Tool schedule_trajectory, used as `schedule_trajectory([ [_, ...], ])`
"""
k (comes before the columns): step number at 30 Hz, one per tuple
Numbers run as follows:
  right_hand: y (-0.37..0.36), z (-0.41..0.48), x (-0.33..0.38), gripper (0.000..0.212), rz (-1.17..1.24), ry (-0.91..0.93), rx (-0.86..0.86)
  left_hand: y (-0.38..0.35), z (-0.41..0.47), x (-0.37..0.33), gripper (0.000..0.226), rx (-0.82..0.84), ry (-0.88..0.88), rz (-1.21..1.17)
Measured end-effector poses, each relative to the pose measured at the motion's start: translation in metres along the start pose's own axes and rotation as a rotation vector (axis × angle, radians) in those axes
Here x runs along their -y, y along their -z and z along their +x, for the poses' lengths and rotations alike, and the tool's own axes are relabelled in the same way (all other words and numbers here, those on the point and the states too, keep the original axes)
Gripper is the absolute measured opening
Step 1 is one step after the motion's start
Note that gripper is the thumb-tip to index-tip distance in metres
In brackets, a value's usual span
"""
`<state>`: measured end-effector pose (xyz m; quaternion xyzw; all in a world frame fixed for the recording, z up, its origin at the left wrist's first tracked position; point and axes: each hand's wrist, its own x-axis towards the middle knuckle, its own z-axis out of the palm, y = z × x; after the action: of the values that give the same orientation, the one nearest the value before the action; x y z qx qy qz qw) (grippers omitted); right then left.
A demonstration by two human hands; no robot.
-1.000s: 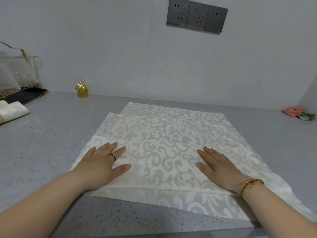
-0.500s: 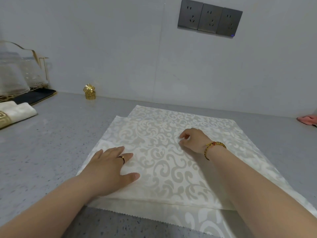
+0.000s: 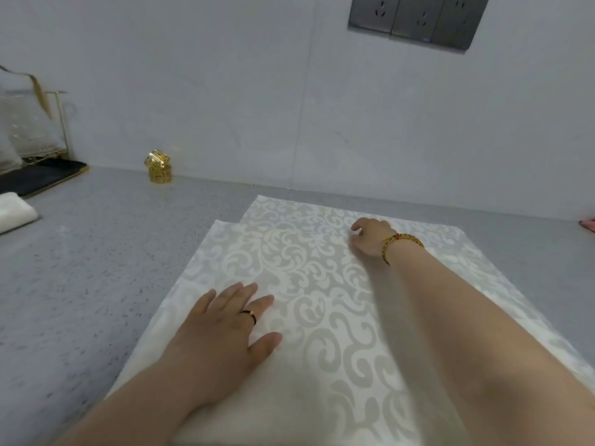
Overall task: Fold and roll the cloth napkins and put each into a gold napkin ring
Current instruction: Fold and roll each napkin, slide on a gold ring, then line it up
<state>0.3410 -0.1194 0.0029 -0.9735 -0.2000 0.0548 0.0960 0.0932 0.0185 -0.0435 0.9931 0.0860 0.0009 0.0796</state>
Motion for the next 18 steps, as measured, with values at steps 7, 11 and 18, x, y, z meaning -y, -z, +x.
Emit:
schedule_trajectory([
  [7, 0.005, 0.009, -0.004, 0.009, 0.049, -0.019, -0.024, -0.001, 0.001, 0.001, 0.141, 0.034, -0.023, 0.019],
  [11, 0.015, 0.007, -0.002, 0.025, 0.106, 0.092, -0.034, 0.000, 0.000, 0.001, 0.140, 0.014, -0.040, 0.011],
  [18, 0.052, -0.058, 0.002, 0.028, 0.235, 0.319, -0.200, 0.011, -0.006, 0.001, 0.094, -0.298, -0.094, -0.169],
])
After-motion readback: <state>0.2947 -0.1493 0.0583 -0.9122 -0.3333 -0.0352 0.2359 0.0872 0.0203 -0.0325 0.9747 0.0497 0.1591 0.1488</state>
